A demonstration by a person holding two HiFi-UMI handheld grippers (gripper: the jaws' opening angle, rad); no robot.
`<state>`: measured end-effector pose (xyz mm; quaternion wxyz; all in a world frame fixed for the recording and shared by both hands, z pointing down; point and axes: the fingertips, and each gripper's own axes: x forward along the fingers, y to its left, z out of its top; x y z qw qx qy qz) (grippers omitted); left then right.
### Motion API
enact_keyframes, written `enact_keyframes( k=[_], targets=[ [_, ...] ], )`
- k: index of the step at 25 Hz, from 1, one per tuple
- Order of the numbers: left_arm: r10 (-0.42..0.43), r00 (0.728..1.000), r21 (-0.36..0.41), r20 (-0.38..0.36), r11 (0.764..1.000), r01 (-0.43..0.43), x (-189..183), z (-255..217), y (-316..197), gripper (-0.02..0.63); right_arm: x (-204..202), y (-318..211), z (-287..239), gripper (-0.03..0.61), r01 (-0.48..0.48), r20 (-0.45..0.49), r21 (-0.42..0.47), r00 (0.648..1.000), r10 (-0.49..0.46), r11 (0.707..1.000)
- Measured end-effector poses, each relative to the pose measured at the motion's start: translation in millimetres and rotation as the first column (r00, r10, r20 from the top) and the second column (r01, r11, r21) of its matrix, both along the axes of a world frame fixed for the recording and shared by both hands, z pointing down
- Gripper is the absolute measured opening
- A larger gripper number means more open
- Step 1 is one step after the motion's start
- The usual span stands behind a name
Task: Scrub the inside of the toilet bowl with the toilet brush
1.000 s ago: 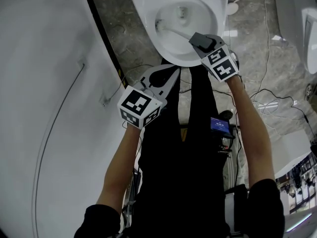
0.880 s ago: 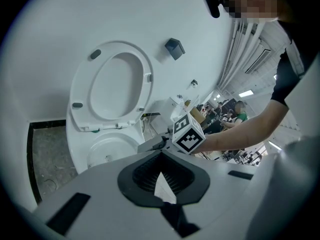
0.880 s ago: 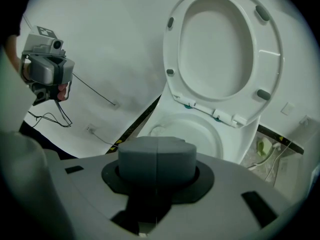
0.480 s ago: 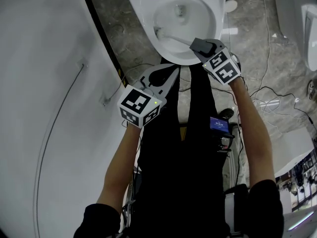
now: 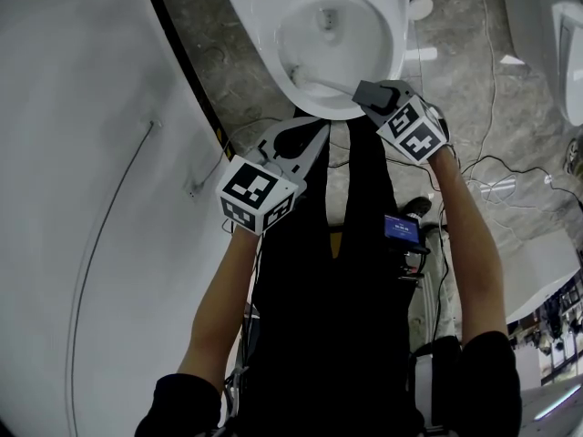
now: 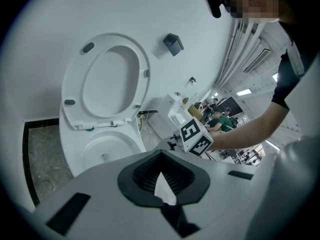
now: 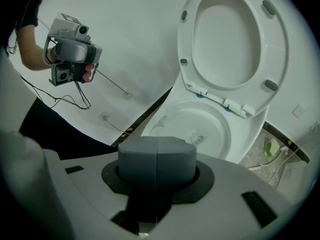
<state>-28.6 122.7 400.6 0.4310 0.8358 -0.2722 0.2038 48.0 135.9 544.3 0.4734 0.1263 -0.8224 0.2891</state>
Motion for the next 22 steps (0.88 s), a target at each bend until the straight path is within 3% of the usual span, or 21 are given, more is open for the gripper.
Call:
enact_keyframes(
  k=[22],
  targets=[
    [0.002,1.0,0.006,-0.005,1.0,-0.002,1.6,0.3,-6.2,0.011,35.9,29.0,-2.5,0.153,0.119,-0.066,-0.013,0.991,-0.119,0.993]
  ],
)
